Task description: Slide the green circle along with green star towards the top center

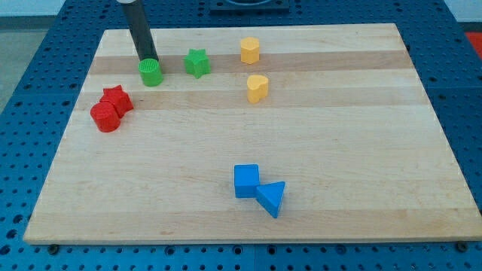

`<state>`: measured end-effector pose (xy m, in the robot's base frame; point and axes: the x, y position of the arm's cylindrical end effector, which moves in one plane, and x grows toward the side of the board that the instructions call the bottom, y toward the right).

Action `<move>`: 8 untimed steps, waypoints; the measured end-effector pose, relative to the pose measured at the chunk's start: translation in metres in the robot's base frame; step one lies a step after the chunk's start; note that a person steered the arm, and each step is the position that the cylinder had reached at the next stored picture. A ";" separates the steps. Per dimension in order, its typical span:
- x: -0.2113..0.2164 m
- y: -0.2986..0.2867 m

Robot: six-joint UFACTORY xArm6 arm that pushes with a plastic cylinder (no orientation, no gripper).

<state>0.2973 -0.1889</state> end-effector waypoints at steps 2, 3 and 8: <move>0.009 -0.020; 0.014 -0.043; 0.023 0.009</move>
<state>0.3204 -0.1799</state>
